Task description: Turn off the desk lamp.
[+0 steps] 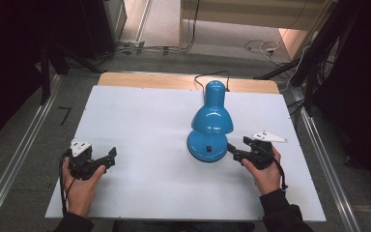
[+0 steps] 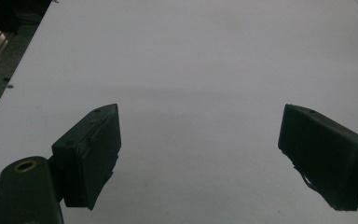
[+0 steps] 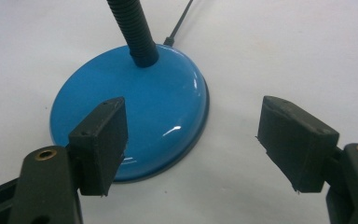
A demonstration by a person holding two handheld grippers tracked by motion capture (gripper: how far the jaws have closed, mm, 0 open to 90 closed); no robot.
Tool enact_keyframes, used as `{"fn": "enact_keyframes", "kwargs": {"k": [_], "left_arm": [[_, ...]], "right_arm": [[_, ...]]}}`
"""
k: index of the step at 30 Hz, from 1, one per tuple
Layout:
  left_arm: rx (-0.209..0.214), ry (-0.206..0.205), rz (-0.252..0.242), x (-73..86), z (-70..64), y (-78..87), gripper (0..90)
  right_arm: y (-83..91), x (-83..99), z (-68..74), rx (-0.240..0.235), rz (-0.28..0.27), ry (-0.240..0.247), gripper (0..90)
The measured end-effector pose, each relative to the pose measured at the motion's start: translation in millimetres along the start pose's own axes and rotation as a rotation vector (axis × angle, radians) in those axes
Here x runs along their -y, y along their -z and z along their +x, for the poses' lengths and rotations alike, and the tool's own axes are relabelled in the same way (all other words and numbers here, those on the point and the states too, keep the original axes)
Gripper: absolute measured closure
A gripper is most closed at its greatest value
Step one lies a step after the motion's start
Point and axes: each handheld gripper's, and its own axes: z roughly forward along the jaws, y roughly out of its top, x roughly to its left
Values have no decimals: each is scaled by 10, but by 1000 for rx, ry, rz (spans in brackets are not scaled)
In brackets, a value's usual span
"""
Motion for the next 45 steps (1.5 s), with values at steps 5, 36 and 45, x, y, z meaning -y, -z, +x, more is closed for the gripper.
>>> {"fn": "enact_keyframes", "kwargs": {"k": [5,36,45], "left_arm": [[-3,-4,0,3,-11,-3,138],[-2,-14,6,2,-22,-16,138],[-3,-14,5,1,-22,-15,138]], "right_arm": [[87,41,-80,15,-9,-8,229],[357,217,-304,65,-6,-12,211],[401,246,-340,73,-2,-20,209]]}}
